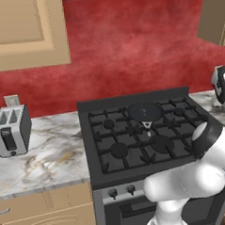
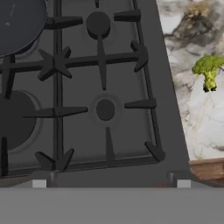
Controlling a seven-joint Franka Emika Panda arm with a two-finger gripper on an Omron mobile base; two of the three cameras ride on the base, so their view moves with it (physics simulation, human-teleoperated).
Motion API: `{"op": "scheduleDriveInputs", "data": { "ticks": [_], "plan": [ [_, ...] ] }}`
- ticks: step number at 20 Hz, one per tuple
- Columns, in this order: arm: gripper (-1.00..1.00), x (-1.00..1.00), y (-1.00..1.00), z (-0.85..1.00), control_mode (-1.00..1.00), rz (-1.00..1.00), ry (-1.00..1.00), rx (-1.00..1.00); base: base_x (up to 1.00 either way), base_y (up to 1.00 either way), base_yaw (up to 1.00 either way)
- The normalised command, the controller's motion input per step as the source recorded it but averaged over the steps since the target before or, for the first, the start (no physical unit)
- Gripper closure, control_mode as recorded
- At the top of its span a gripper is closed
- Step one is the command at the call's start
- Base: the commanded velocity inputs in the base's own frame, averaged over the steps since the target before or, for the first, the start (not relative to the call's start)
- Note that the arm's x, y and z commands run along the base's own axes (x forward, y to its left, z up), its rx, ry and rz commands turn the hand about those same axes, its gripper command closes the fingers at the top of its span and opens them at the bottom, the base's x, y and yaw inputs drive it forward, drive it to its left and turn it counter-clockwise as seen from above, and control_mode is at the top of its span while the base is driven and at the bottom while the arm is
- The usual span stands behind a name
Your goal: Put the carrot and broccoli in the pan. Then turn on the rear center burner and set the heat to medium.
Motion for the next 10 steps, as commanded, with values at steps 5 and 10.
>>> {"op": "scheduleDriveInputs", "data": {
  "ticks": [5, 10],
  "plan": [
    [-1.0, 0.09, 0.0, -0.05, -1.0, -0.06, 0.14, -0.01, 0.0, 0.0, 0.0],
    [-1.0, 0.27, 0.05, 0.0, -1.0, -0.16, 0.19, 0.0, 0.0, 0.0, 0.0]
  ]
}}
